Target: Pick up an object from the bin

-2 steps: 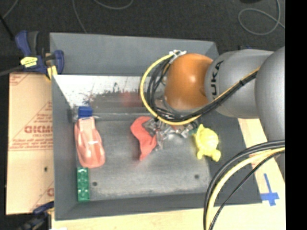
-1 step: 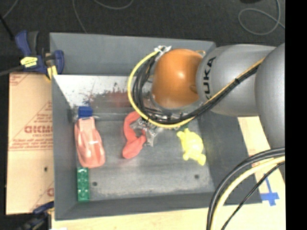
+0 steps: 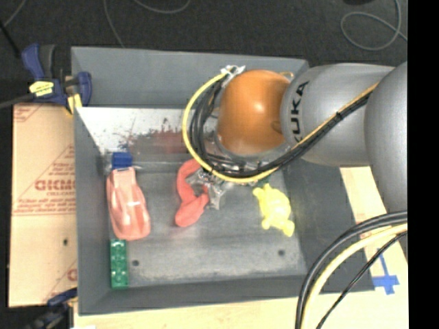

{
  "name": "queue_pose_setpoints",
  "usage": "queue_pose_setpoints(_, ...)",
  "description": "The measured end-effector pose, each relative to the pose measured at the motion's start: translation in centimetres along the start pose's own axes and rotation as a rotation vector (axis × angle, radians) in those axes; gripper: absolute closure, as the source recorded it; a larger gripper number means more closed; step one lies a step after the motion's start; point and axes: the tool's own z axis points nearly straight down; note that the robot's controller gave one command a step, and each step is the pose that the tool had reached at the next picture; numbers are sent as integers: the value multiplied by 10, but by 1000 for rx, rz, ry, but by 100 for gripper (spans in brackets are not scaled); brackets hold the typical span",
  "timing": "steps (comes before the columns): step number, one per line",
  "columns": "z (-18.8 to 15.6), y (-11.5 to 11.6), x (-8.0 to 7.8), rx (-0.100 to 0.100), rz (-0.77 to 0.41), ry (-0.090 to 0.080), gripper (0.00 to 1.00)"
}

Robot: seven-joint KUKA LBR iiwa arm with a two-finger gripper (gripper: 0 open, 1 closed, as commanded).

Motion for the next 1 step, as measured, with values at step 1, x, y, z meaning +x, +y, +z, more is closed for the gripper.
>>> queue_pose_setpoints(1,34,-11,-10,2,-40,-5,100)
